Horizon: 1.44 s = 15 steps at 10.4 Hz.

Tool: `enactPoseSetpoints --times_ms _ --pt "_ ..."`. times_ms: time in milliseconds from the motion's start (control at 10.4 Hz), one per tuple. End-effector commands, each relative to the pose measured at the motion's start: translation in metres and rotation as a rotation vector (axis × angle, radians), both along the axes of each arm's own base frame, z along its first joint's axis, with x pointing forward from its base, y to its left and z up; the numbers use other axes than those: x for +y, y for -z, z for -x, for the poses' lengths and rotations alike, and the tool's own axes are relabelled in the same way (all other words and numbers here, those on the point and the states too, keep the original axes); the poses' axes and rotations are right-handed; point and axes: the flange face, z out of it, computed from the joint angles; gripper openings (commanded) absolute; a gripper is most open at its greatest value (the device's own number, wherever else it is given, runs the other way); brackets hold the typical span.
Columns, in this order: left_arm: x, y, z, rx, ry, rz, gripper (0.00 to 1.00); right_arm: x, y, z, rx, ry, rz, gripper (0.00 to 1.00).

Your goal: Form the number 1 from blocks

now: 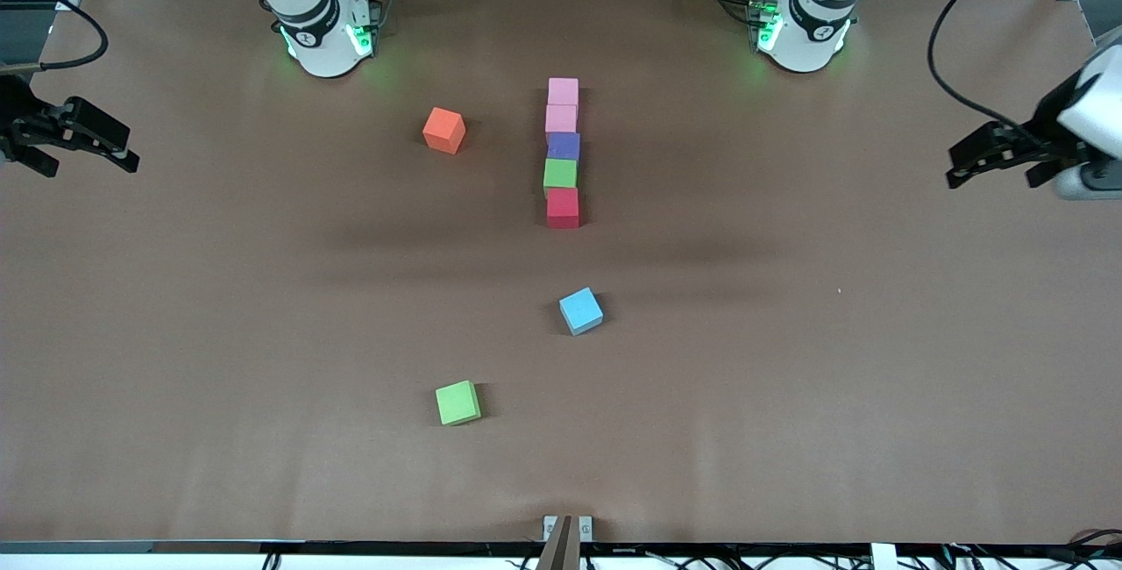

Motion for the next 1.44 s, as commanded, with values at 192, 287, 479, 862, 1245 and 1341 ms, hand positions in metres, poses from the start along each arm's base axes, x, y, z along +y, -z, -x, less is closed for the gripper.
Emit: enactPoseSetpoints --times_ms 192,287,479,862,1245,1341 --pt "-0.014 -0.024 0.024 0.013 -0.038 -0.021 1.0 -0.003 -0.001 -0.002 -0.01 0.013 0.01 1.0" --pt "-0.023 -0.024 0.025 0.017 -0.027 -0.022 1.0 -0.004 -0.002 -0.002 -0.012 0.003 0.012 1.0" --pt "-0.022 -0.026 0.026 0.014 -0.024 -0.021 1.0 -0.005 -0.002 -0.002 -0.013 -0.019 0.014 1.0" --pt "-0.023 -0.031 0.026 0.01 -0.011 -0.021 1.0 -0.005 -0.002 -0.001 -0.005 -0.007 0.012 1.0" --pt "-0.024 -0.033 0.034 0.043 -0.009 -0.023 1.0 -0.017 0.002 0.0 0.003 0.008 0.008 1.0" --pt "-0.024 -0.037 0.038 0.037 -0.008 -0.023 1.0 -0.017 0.003 -0.001 0.006 0.01 0.008 1.0"
